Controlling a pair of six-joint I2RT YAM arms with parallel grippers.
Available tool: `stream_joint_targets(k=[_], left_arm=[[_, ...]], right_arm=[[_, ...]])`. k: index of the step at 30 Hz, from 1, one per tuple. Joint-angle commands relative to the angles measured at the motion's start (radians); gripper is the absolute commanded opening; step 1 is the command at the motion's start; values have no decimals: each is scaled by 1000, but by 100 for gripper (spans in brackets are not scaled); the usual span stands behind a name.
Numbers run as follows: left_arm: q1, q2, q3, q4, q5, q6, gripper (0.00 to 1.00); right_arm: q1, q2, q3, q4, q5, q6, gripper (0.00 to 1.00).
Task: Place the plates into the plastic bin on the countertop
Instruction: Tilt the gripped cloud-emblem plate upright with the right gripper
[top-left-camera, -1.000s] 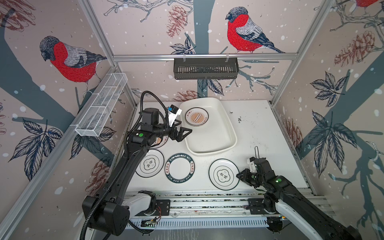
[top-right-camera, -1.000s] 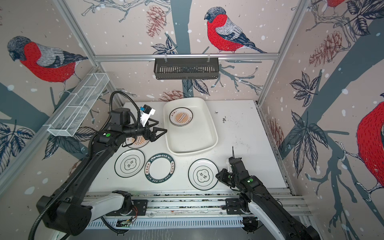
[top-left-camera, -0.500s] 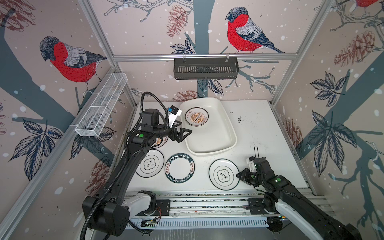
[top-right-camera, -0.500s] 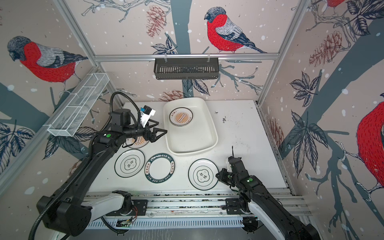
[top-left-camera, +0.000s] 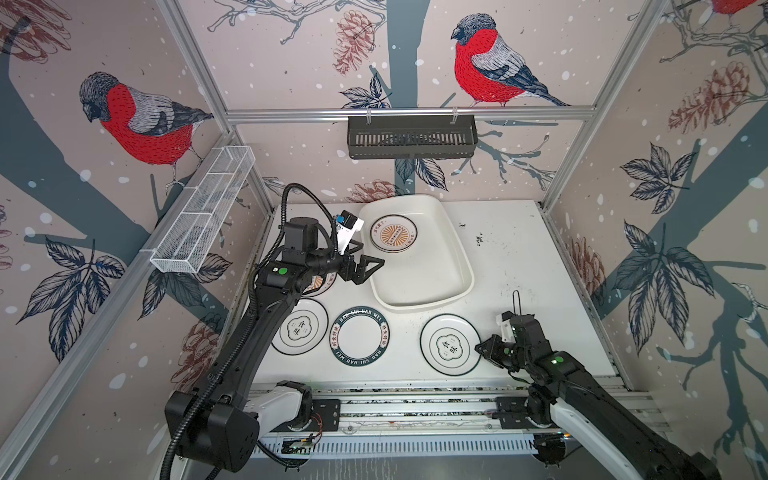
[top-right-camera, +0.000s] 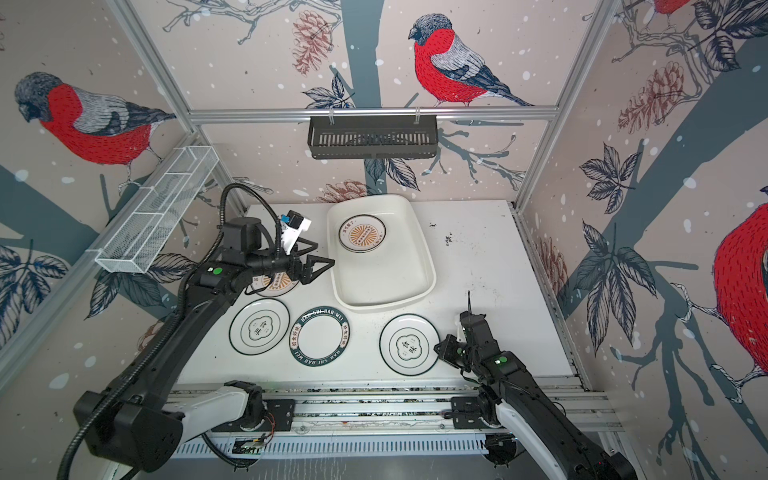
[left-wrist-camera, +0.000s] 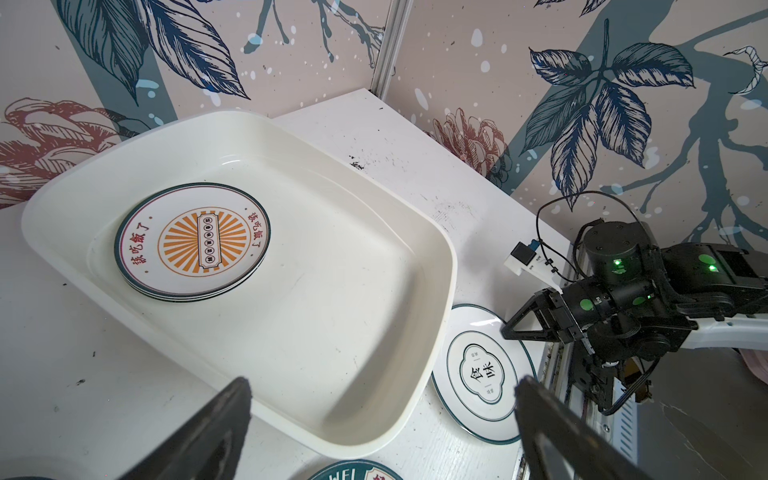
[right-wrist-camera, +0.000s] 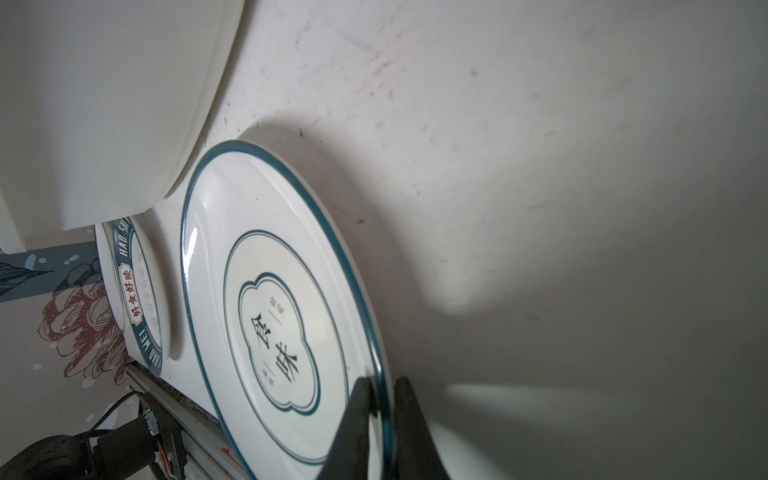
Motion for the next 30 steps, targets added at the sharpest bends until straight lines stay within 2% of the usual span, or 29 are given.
stream_joint_targets(k=[1,4,7,12,30], left_arm=[[-2,2,-5,40,16,1,98],[-1,-2,-7,41,16,0,98],[-2,-5,-8,42,16,-1,98],[-2,-7,-10,44,16,-2,98],[-2,-17,-13,40,14,-4,98]], right_arm=[[-14,0,-4,18,20,-8,12],[-28,2,-6,29,2,-7,12],[-37,7,-6,32,-15,-11,20],[-47,28,-1,31,-29,-29,24],[-75,101,4,81,-75,-85,17]])
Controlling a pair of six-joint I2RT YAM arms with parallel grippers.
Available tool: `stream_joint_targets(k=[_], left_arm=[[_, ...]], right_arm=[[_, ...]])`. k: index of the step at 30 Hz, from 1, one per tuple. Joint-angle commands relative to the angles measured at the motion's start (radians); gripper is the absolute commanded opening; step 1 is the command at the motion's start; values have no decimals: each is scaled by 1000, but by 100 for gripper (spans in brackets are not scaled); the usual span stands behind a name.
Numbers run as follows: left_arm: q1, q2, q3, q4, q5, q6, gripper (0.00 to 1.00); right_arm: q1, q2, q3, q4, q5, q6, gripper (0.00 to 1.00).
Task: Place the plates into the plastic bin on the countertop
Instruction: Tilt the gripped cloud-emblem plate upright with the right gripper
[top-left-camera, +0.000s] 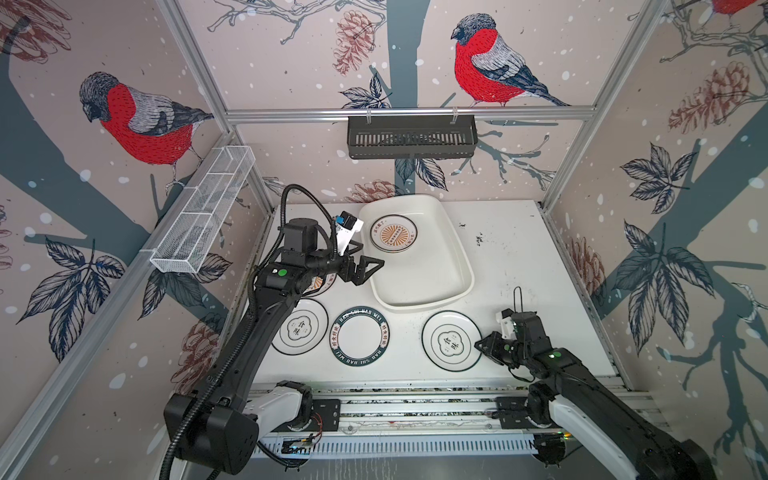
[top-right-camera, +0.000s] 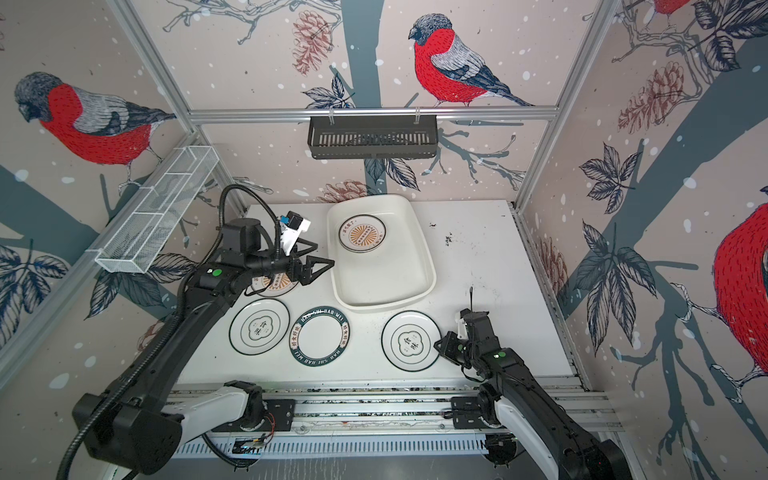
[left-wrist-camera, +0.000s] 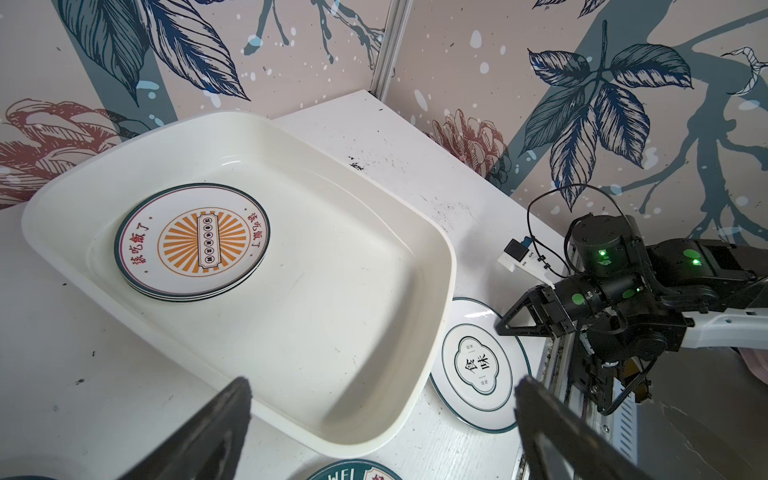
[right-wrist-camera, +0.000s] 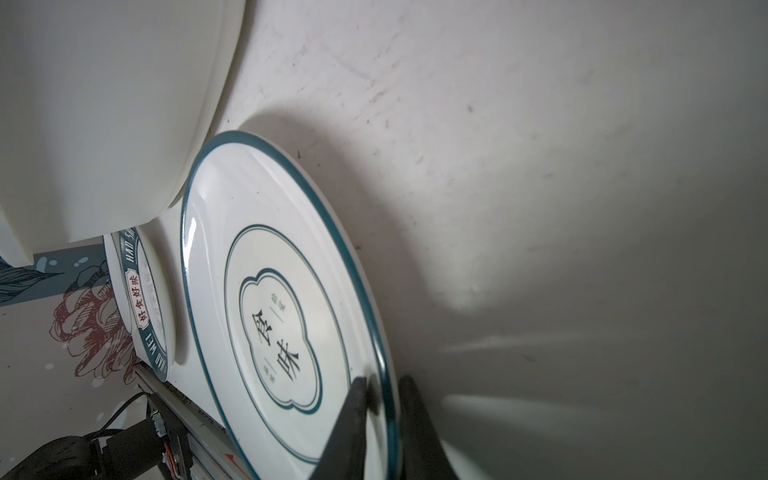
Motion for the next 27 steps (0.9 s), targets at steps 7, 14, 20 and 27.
stream_joint_targets(k=[7,14,20,27], left_arm=[[-2,-12,-3,35,8,-3,98],[-2,-12,7,25,1,-1,98],[-1,-16,7,22,-1,1,98],[-1,-15,9,21,-13,6,98]], right_arm=[[-18,-10,-11,15,-30,-40,15],[-29,-17,-11,18,-42,-47,12],[-34,-23,-14,21,-54,-49,9],[-35,-38,-4,35,-94,-51,5]])
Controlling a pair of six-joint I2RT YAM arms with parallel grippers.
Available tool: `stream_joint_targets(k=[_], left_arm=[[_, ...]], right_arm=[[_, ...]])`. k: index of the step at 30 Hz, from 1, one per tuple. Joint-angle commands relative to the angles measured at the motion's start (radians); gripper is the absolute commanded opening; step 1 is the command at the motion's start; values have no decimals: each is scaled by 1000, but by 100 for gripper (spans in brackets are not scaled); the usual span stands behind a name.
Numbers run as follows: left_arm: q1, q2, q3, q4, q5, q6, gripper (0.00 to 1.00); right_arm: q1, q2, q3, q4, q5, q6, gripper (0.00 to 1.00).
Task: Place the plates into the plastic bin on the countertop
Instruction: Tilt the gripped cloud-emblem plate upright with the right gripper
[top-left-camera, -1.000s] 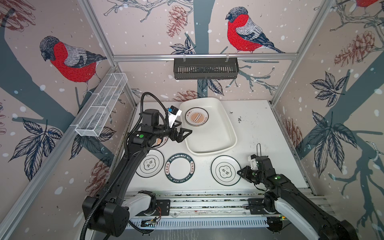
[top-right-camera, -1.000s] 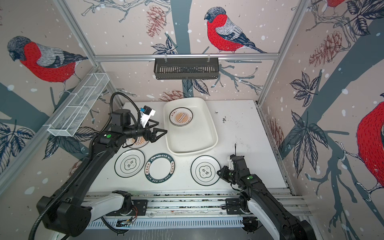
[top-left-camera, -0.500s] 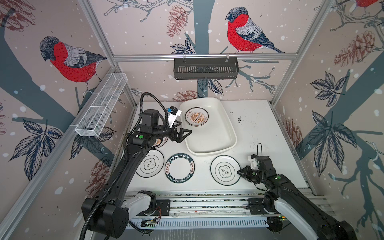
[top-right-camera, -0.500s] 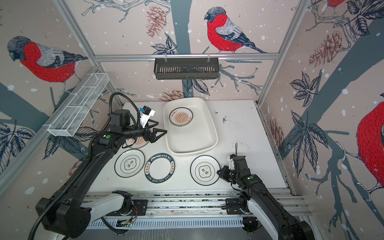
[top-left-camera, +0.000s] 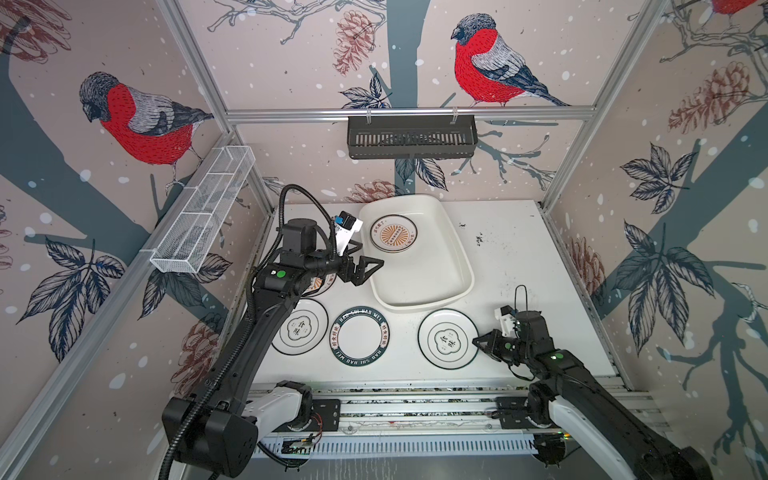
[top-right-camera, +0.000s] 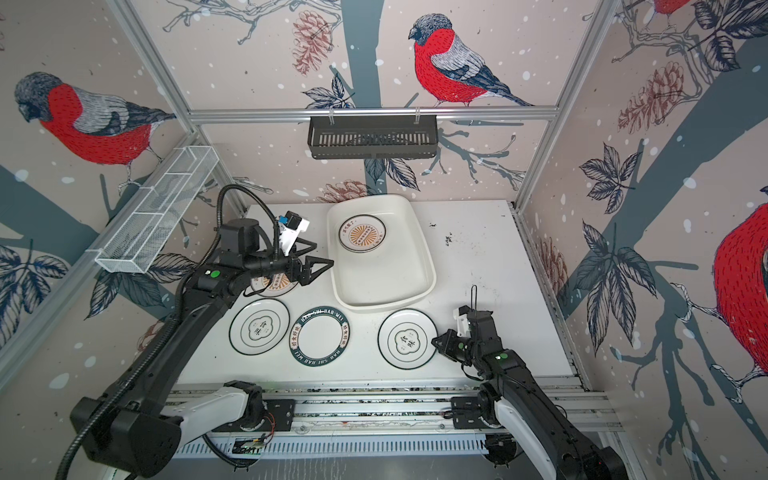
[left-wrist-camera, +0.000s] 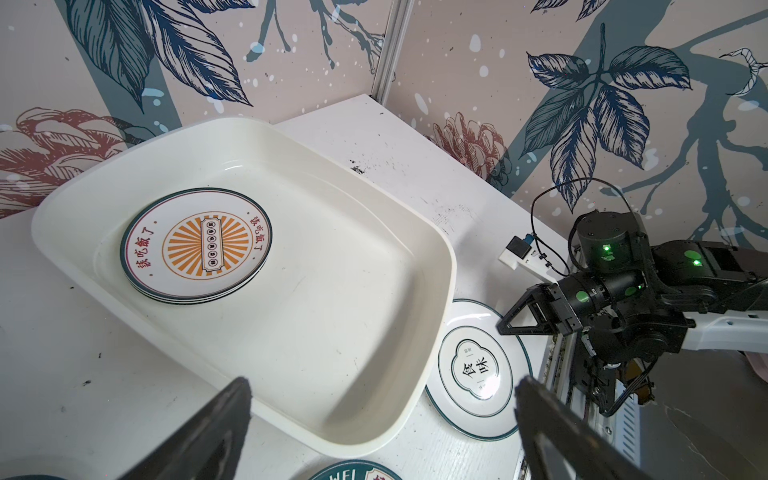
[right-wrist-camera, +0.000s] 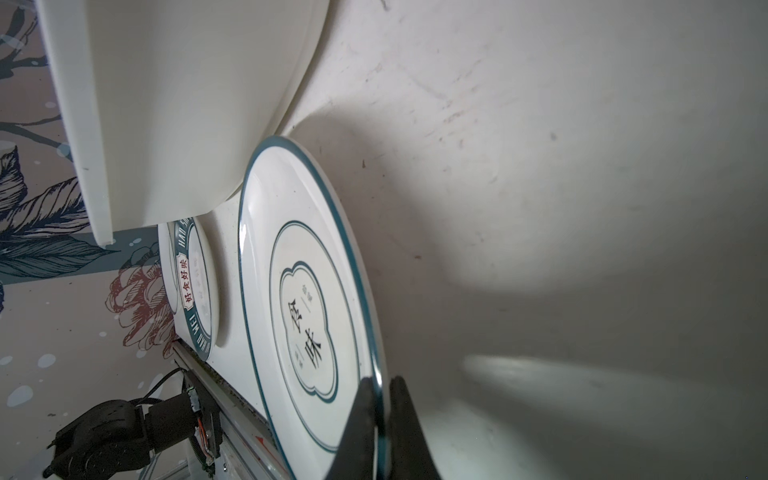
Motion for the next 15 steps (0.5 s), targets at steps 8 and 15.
stream_joint_targets(k=[8,15], left_arm=[[-2,-7,10,17,-17,18,98],[-2,-12,12,15,-14,20,98]], right_arm=[[0,-53,33,-54,-8,-24,2],[0,-53,50,-57,-33,-26,2]])
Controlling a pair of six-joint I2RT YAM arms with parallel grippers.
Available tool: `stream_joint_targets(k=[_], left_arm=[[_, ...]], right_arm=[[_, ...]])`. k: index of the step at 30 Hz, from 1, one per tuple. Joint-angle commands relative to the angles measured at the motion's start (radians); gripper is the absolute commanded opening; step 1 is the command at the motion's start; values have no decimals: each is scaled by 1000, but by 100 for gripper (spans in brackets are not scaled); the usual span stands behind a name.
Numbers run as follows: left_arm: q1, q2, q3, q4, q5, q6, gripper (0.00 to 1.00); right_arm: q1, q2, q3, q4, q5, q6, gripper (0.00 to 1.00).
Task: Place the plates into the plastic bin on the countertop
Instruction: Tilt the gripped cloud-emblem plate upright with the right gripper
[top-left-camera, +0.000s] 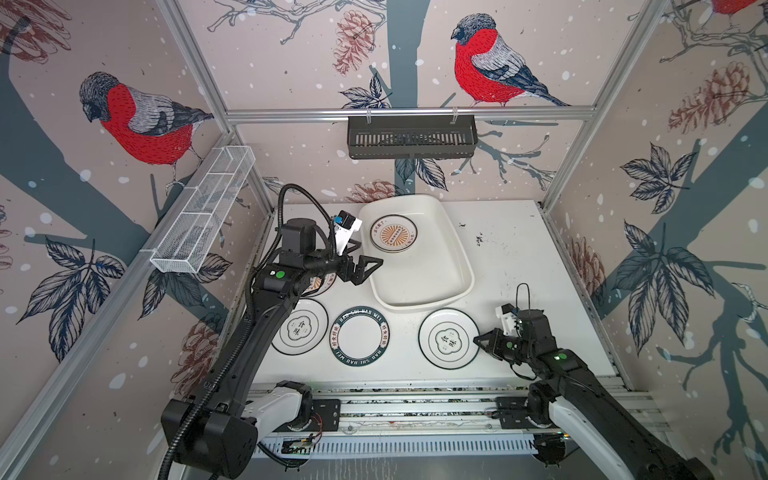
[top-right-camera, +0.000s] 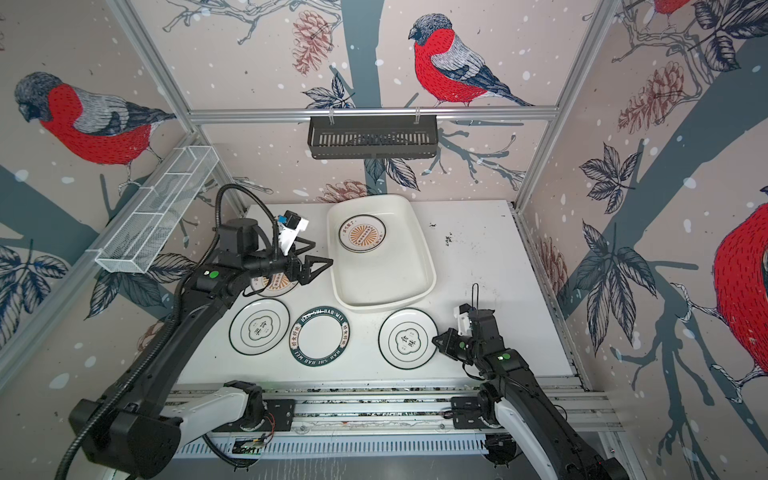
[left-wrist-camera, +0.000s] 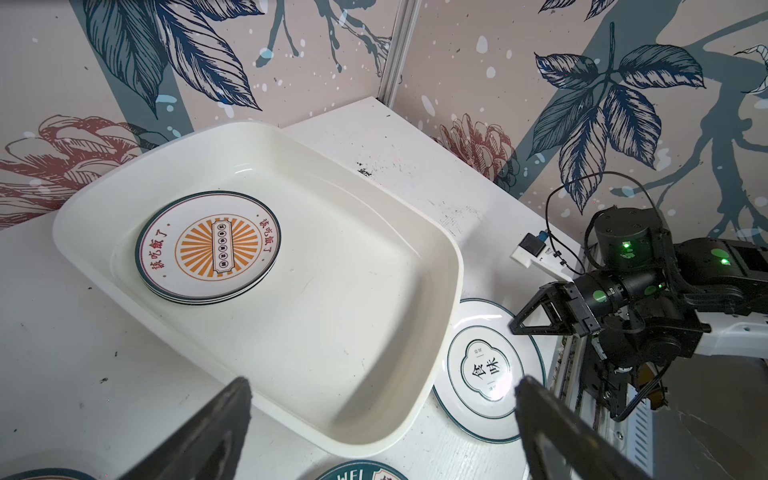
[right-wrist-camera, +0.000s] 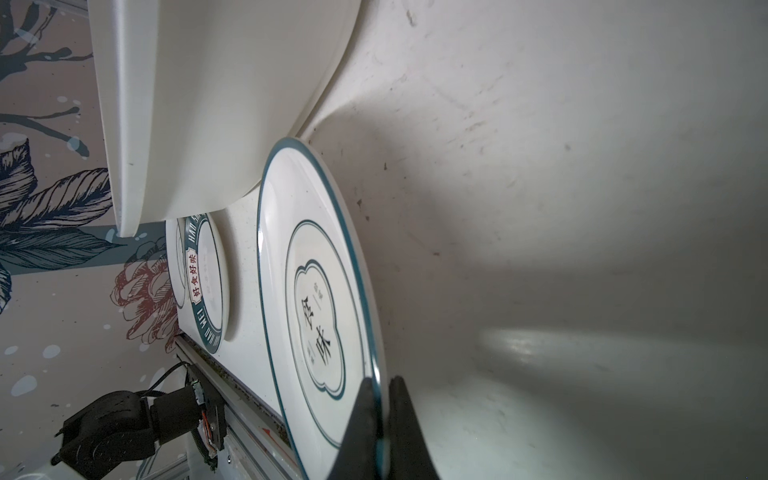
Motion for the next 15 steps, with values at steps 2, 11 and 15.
stream_joint_targets(k=[2,11,15], left_arm=[[-1,-5,9,16,8,16,98],[-2,0,8,20,10,12,98],[-2,1,9,20,12,12,98]], right_arm=[[2,-2,21,10,-35,-12,1],[3,4,69,-43,-48,-38,1],[4,6,77,-63,-40,-50,2]])
